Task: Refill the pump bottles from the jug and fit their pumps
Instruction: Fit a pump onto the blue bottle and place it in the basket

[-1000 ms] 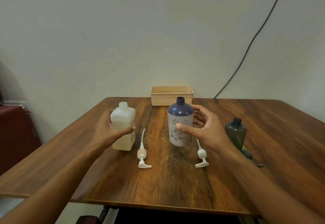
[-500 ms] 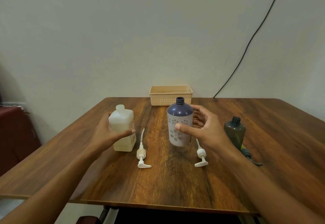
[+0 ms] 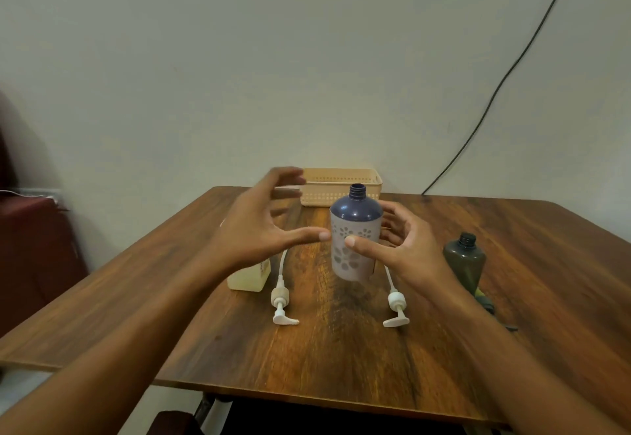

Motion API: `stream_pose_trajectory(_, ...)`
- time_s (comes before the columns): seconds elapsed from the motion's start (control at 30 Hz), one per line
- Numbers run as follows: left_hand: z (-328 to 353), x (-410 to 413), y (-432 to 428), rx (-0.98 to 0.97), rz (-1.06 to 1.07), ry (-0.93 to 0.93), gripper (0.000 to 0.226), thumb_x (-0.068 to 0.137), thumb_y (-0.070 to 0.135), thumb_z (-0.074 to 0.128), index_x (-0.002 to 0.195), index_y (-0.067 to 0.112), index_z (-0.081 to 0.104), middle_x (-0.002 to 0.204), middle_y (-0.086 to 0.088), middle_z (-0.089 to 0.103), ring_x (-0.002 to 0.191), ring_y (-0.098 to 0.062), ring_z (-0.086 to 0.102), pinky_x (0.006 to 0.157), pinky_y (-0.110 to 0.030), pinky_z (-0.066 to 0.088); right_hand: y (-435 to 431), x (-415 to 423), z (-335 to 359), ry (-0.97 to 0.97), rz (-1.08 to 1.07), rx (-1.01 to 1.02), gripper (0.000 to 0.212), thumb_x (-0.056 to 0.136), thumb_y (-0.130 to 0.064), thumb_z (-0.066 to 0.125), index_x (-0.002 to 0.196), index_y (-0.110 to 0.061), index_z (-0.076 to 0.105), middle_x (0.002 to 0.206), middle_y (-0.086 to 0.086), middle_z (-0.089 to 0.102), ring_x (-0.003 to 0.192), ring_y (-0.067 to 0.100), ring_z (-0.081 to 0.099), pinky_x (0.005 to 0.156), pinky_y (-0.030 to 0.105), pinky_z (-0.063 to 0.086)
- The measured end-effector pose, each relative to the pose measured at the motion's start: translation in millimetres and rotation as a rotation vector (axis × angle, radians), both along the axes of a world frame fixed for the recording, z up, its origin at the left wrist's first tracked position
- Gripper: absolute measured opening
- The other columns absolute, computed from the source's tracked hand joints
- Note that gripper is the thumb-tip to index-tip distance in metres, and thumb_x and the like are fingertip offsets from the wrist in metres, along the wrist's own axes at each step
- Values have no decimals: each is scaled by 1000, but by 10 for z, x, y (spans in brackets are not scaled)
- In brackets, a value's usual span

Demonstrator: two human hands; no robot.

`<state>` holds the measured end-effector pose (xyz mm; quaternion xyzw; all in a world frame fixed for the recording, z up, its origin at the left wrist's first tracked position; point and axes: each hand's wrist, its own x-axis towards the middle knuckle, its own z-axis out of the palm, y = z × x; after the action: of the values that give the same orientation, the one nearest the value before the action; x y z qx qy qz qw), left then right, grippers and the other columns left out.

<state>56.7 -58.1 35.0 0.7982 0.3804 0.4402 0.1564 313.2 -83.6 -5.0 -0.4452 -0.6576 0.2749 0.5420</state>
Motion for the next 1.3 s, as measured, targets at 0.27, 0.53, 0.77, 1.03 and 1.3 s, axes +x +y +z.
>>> stream_pose_trajectory(0.27,-303,491,53,-92,-62,8,94,67,51,91,146,29,44,137,10,60,116,-12,65,90,-34,61,-2,-39,13,5,-14,19,81,65,-45,92,138,-35,58,127,-18,66,115,-1,64,81,12,58)
stream_pose_trajectory(0.53,-386,567,113,-36,-22,-86,85,71,51,87,142,23,49,132,6,64,112,-8,65,86,-27,61,61,139,41,-95,101,-57,76,73,-55,87,139,-48,52,127,-28,65,115,-14,65,84,9,56)
stream_pose_trajectory(0.77,-361,434,136,-114,14,-151,91,63,65,83,140,31,49,135,9,62,113,-9,64,84,-28,62,74,590,-177,-971,-12,117,46,97,-14,71,133,-41,64,130,-11,70,117,3,66,93,9,52)
stream_pose_trajectory(1.03,-399,420,131,-114,16,-156,91,63,63,83,140,28,50,134,7,63,115,-11,63,86,-26,60,213,796,-563,-1214,206,106,40,103,-19,59,136,-42,63,145,-22,60,137,-4,52,98,2,32)
stream_pose_trajectory(1.3,-385,405,119,-113,12,-139,88,63,65,82,137,33,49,132,11,63,115,-7,62,86,-25,60,-42,700,50,-856,78,274,36,96,-29,69,130,-37,70,126,-26,70,117,-12,64,97,10,53)
